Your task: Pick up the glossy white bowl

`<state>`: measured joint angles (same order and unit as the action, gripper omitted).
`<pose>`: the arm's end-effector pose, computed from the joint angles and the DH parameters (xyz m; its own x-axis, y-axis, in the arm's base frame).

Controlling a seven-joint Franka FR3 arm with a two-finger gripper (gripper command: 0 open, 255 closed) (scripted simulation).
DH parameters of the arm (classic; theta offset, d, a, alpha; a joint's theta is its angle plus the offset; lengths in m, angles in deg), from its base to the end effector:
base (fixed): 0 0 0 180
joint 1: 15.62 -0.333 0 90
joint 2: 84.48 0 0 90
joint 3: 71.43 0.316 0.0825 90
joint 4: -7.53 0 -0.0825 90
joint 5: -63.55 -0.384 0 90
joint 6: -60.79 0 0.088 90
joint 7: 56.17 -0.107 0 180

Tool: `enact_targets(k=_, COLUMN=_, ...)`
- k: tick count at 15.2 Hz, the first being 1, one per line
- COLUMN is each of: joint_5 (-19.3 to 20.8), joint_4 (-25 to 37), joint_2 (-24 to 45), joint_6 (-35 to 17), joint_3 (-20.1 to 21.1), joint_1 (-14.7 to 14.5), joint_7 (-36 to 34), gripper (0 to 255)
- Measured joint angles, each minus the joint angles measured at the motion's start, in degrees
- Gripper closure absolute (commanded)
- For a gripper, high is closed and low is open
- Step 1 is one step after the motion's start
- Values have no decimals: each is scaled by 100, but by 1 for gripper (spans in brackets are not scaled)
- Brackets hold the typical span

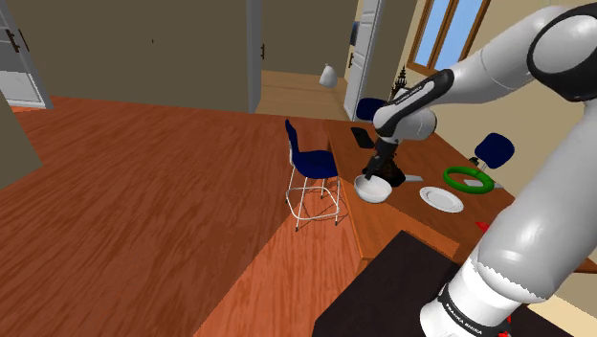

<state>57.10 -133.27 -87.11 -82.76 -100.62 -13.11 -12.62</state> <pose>0.4108 -0.2541 0.3202 0.9851 0.1166 0.1264 0.1192 -0.9928 -0.0132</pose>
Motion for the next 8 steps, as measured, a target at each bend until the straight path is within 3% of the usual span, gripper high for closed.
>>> enact_targets(k=4, joint_5=-1068, joint_4=498, joint_2=1060, joint_6=-341, joint_3=-32, joint_1=152, joint_7=1072, gripper=0)
enact_targets(k=8, joint_5=-2037, joint_4=1190, joint_2=2110, joint_6=-474, joint_3=284, joint_1=623, joint_7=2005, gripper=0)
